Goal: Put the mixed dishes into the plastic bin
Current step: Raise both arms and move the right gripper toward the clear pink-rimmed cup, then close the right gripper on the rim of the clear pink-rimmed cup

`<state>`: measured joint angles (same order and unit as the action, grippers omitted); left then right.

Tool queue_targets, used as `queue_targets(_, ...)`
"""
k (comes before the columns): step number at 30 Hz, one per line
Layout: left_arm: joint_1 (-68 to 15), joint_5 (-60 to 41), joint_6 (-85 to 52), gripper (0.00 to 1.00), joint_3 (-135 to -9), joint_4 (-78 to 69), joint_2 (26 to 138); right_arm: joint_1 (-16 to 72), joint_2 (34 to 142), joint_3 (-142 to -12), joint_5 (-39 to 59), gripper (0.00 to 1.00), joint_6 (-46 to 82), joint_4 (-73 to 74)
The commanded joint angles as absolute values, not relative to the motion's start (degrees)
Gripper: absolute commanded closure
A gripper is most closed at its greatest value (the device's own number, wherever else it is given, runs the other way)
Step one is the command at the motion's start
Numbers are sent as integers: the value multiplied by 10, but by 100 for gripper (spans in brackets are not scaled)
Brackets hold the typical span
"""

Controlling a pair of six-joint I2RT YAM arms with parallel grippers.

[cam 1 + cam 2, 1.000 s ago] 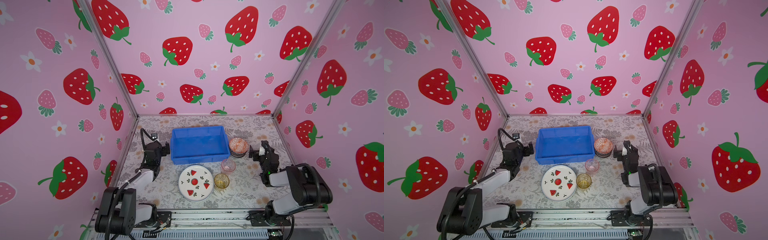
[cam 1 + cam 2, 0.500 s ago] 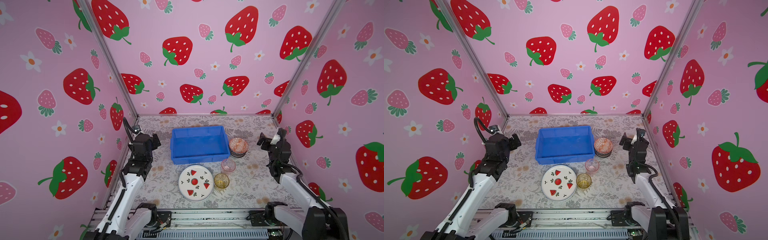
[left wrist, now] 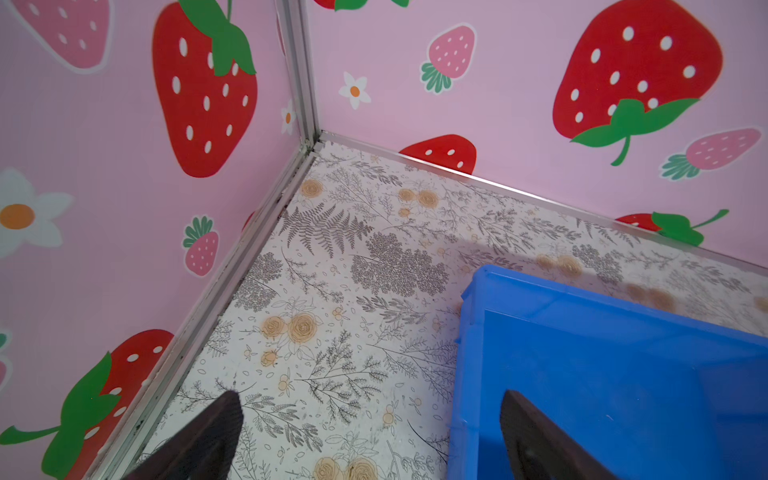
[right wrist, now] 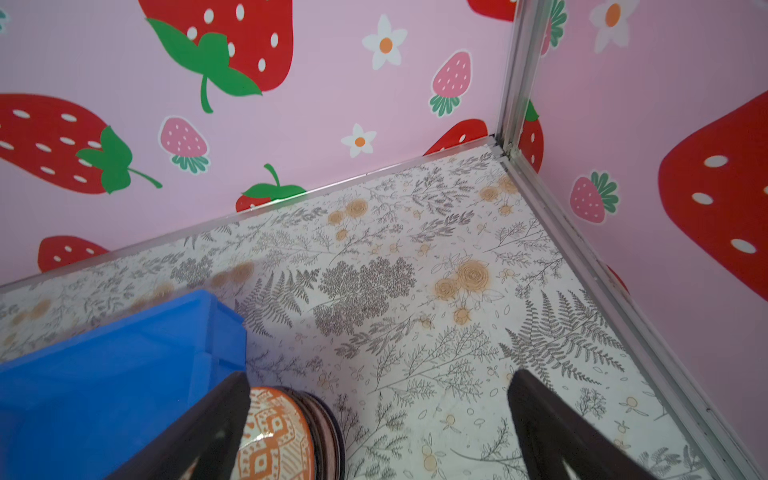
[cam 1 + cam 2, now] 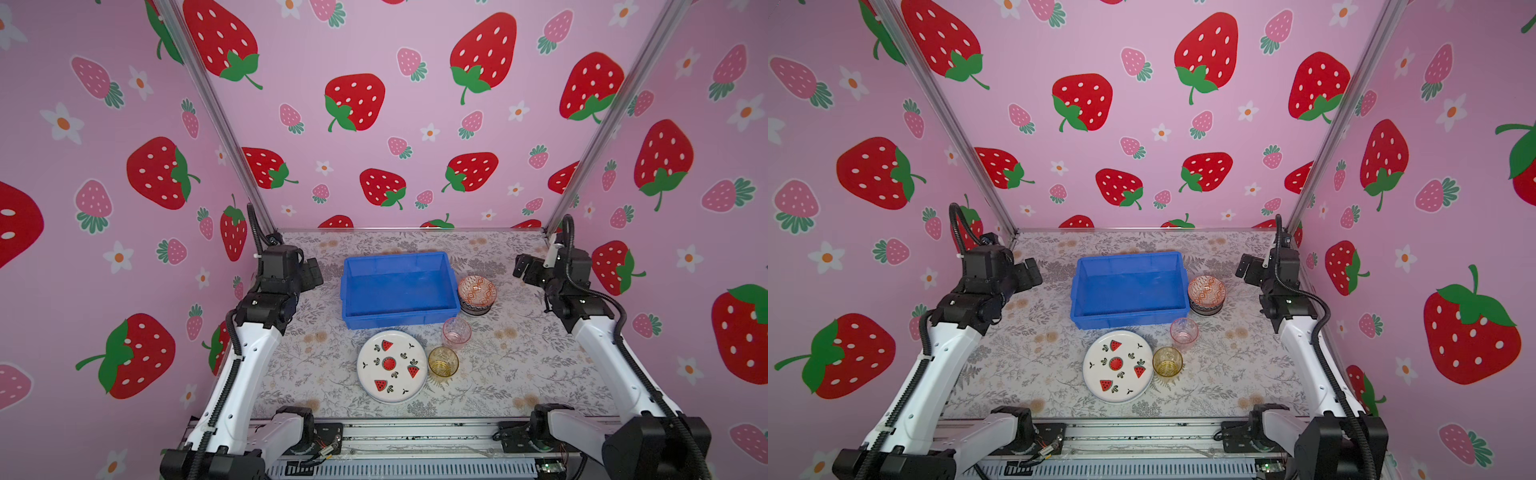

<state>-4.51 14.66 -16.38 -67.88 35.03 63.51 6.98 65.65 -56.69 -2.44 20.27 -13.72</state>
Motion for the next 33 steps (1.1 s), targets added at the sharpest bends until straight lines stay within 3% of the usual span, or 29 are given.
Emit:
queue_targets(1,-48,66,-175,1,-711,398,653,92,660,-594,21,1,170,-264)
queue_targets(4,-65,34,-177,1,-727,391,677,114,668,-608,41,1,162,-313)
queue_targets(11,-143,58,-133,1,-820,394,762,210,705,-637,31,12,171,-440)
queue_targets(19,-160,-12,-126,1,-794,319,786,292,692,-603,46,21,233,-457)
queue_targets(33,-176,-37,-134,1,-747,303,782,367,721,-533,39,38,303,-419)
